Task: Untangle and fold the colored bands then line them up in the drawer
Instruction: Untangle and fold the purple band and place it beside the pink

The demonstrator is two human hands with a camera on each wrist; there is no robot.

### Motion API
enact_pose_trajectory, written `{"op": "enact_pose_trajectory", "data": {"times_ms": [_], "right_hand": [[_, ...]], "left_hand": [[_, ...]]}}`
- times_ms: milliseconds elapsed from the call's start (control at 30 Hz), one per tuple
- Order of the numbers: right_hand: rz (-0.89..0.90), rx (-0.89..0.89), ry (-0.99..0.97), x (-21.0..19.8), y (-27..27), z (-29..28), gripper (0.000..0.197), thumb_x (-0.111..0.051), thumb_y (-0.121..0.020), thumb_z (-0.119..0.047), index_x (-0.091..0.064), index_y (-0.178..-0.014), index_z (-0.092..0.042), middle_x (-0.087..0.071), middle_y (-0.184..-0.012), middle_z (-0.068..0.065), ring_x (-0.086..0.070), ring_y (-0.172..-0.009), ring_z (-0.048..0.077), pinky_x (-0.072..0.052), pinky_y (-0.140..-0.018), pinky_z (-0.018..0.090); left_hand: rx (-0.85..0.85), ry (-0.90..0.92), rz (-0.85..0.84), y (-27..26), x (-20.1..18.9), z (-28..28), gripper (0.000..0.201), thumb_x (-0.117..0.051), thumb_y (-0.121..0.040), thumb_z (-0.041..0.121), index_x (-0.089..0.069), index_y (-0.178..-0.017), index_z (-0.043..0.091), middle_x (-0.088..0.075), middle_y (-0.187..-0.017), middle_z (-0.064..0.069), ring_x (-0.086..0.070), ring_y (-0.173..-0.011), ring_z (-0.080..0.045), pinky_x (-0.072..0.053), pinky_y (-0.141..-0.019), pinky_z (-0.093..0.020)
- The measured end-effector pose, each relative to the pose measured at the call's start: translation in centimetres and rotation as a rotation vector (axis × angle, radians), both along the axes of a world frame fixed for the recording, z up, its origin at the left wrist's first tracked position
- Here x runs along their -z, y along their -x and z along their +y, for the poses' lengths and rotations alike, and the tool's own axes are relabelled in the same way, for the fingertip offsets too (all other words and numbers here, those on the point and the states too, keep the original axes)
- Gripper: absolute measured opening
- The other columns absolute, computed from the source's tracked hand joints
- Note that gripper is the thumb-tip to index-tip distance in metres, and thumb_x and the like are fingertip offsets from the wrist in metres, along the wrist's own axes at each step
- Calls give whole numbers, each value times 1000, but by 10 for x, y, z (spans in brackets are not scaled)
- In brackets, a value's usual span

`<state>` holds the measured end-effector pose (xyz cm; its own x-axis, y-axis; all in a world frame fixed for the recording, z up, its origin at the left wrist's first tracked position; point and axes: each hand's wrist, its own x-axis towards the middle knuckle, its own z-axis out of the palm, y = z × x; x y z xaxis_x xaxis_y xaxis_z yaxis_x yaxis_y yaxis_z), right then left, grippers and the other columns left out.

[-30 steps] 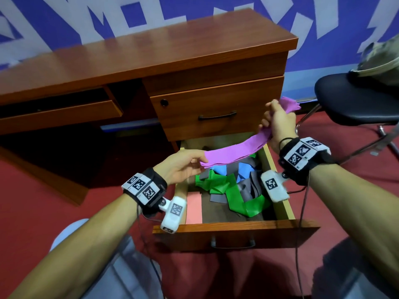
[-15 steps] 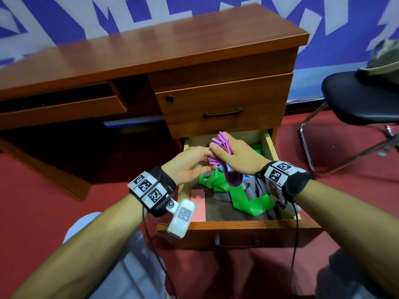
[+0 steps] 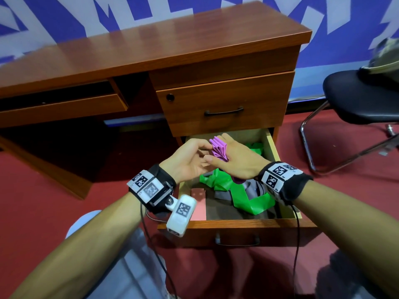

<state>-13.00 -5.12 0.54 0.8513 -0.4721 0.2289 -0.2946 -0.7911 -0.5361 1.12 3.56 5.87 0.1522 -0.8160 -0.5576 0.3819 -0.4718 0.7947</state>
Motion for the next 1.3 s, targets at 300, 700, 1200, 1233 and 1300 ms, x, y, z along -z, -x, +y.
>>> {"op": "enact_pose_trajectory", "data": {"times_ms": [300, 700, 1200, 1233, 1300], "right_hand": [[-142, 47, -219, -3, -6, 0, 49, -58, -91, -61, -57, -102, -13, -57, -107, 7, -55, -103, 17, -46, -88, 34], [-130, 27, -210, 4, -10, -1, 12, -64, -93, -51, -52, -94, -50, -43, -95, -31, -52, -106, 10, -29, -120, 41], [-238, 51, -192, 4, -13, -2, 19, -62, -92, -56, -53, -88, -39, -56, -91, 0, -56, -99, 20, -45, -94, 41], [-242, 56, -209, 3, -13, -1, 20, -62, -91, -58, -53, -88, -40, -55, -92, -1, -56, -100, 19, -46, -95, 41], [-268, 45, -218, 5, -13, -2, 24, -63, -90, -58, -57, -95, -35, -55, -93, -6, -55, -94, 14, -50, -87, 39]], "left_hand": [[-60, 21, 76, -6, -3, -1, 11, -54, -88, 9, -60, -97, 3, -65, -97, -12, -63, -59, -19, -57, -60, -29], [79, 129, -62, -3, 4, -4, 47, -52, -100, 15, -71, -56, 16, -67, -64, 1, -64, -58, -12, -53, -76, -28], [-64, 172, 38, 10, 9, -4, 34, -42, -109, 29, -64, -114, 3, -69, -95, -11, -68, -80, -16, -59, -80, -28], [-60, 176, 47, 10, 9, -4, 31, -44, -109, 26, -64, -114, 2, -69, -95, -11, -68, -79, -16, -59, -78, -26], [-56, 188, 52, 11, 9, -5, 26, -50, -106, 24, -65, -113, 4, -69, -93, -8, -68, -76, -14, -59, -70, -24]]}}
